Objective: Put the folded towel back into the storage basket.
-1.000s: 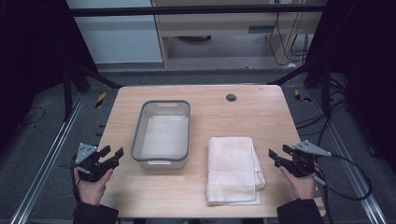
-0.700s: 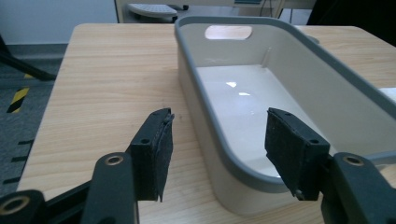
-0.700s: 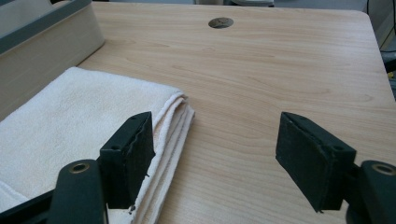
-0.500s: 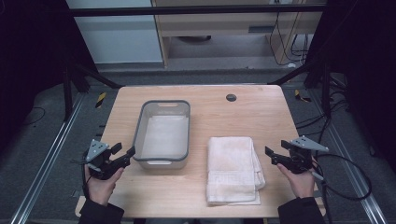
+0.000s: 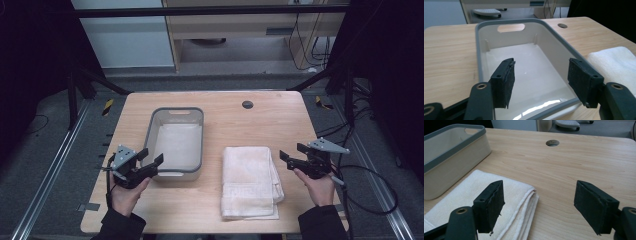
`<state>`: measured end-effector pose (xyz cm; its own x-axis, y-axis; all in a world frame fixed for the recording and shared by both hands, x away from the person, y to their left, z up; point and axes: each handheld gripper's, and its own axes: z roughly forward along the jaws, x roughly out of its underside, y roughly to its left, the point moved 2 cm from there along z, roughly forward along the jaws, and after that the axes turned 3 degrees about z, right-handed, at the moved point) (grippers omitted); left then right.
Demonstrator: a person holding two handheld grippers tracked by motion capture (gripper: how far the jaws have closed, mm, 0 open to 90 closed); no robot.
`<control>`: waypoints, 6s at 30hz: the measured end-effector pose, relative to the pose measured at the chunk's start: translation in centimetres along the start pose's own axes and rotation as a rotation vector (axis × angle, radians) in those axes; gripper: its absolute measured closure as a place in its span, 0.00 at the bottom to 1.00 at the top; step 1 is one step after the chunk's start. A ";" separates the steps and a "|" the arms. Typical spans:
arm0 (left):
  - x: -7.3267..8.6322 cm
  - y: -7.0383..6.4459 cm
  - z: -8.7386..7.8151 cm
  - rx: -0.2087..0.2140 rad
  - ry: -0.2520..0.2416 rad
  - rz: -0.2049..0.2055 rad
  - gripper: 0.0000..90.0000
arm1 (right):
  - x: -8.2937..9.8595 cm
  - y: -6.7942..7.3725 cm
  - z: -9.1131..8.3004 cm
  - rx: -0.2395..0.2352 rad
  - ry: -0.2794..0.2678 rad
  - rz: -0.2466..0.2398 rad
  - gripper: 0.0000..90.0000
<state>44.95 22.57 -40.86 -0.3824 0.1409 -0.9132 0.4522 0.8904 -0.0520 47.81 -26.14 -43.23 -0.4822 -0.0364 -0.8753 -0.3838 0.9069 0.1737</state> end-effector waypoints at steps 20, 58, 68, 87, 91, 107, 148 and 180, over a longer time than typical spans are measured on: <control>-0.9 -5.6 2.2 0.106 -0.001 0.077 0.41 | -2.2 1.9 1.4 -0.042 0.020 -0.044 0.25; 1.8 -14.6 6.0 0.275 0.112 0.192 0.39 | -1.1 2.9 4.2 -0.046 0.090 -0.093 0.22; 3.5 -15.6 6.9 0.274 0.174 0.212 0.38 | 0.0 2.1 5.0 -0.021 0.119 -0.061 0.24; 6.3 -16.5 9.1 0.285 0.272 0.213 0.34 | 1.8 1.5 6.6 -0.020 0.191 -0.049 0.26; 6.5 -16.6 9.4 0.296 0.274 0.205 0.34 | 2.0 1.5 6.9 -0.019 0.202 -0.048 0.26; 7.4 -16.8 10.8 0.337 0.295 0.175 0.32 | 3.2 1.9 8.3 -0.024 0.254 -0.052 0.34; 7.3 -17.4 11.7 0.416 0.359 0.118 0.68 | 4.1 1.5 9.1 -0.139 0.346 0.158 0.66; 4.9 -16.8 8.6 0.499 0.232 0.092 0.84 | 0.6 3.0 4.0 -0.190 0.193 0.150 0.78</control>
<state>42.39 4.55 -47.90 -0.4655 0.3503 -0.8128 0.7970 0.5653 -0.2128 49.48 -21.75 -45.07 -0.6783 -0.0033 -0.7348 -0.4285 0.8141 0.3919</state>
